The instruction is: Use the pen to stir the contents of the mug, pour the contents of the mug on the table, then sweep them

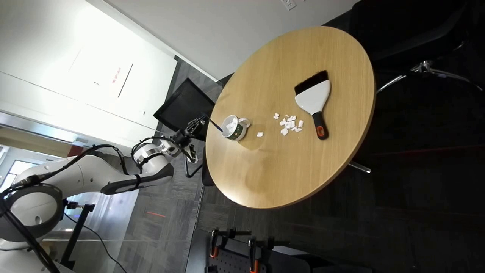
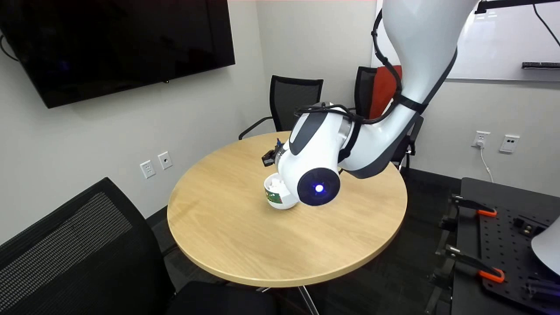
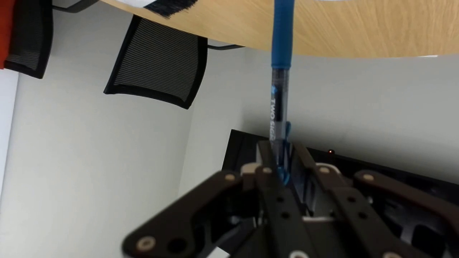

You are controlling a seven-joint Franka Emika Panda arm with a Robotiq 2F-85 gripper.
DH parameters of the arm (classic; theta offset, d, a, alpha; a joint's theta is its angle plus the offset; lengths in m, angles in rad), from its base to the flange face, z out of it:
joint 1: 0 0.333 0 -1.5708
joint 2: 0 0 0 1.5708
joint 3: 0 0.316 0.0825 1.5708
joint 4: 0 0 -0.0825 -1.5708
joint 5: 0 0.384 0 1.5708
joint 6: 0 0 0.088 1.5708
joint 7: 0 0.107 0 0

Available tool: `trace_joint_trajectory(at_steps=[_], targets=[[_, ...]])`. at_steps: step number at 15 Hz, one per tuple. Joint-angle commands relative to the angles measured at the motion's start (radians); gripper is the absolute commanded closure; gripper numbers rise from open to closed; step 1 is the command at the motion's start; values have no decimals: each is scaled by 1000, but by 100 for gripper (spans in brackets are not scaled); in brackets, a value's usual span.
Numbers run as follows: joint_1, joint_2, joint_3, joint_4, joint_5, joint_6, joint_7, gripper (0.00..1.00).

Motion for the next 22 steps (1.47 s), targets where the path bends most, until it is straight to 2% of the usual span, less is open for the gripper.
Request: trace_joint_trajectory(at_steps=[1, 13, 22], targets=[[-43, 20, 51, 16, -12, -21, -5, 96], [-53, 174, 59, 110, -68, -89, 28, 96], [-83, 195, 53, 123, -59, -122, 32, 96]])
